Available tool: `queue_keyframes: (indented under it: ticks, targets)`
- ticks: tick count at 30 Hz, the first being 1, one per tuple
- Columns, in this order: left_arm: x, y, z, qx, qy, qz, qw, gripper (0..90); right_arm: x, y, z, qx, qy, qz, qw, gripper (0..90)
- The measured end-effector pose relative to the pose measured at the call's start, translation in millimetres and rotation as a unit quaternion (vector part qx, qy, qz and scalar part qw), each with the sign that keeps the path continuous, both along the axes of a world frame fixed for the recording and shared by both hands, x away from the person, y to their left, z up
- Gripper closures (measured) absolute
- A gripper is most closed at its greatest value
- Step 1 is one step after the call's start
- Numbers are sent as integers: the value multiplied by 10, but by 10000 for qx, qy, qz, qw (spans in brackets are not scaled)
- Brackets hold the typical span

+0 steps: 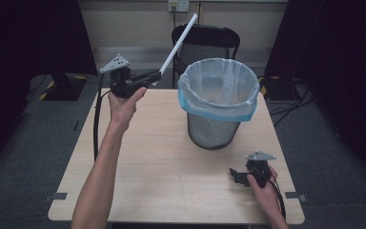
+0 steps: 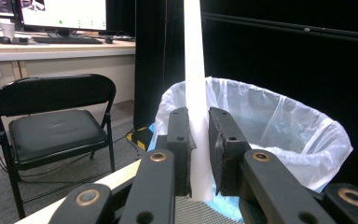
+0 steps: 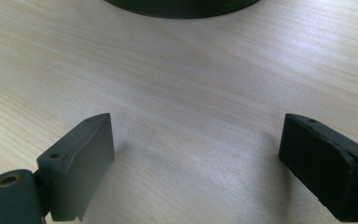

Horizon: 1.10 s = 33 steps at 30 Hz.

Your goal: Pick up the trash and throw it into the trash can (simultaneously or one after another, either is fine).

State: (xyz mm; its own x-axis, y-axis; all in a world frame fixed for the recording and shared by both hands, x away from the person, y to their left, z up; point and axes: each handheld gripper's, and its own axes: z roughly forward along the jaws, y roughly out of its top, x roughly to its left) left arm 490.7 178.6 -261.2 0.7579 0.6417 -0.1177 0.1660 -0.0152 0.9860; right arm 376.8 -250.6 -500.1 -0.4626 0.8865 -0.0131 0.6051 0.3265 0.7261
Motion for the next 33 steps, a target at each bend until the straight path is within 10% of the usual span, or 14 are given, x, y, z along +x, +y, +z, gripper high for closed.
queue_keyframes:
  ticks: [33]
  targets:
    - [41, -878, 298, -91, 18, -741, 9972, 797, 0, 0, 0, 0, 0, 1, 10000, 93]
